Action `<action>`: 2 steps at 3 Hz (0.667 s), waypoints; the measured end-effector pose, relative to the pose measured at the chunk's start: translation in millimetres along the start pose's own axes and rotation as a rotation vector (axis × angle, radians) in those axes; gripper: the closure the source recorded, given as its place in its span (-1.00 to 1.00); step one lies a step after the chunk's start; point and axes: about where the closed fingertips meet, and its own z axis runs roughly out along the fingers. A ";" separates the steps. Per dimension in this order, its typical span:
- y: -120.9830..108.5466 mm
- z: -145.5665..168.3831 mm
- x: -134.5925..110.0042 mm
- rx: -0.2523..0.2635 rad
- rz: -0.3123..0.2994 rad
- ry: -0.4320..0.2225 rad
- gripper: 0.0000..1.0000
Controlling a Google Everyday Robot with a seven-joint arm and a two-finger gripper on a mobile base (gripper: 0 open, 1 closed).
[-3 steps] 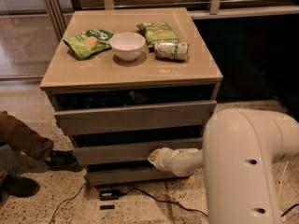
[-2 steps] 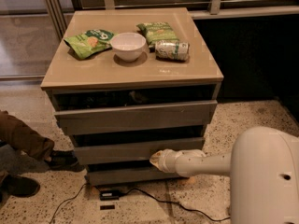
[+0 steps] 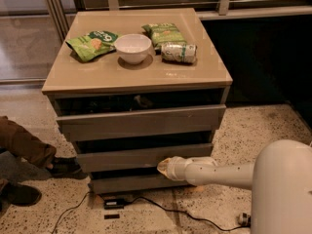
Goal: Close middle drawer
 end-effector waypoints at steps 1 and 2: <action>-0.6 -0.9 1.5 0.003 0.002 0.002 -0.08; -1.7 -2.5 4.6 0.009 0.007 0.007 -0.54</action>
Offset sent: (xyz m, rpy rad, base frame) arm -0.0036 -0.0086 -0.0003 -0.0113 -0.0040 -0.0289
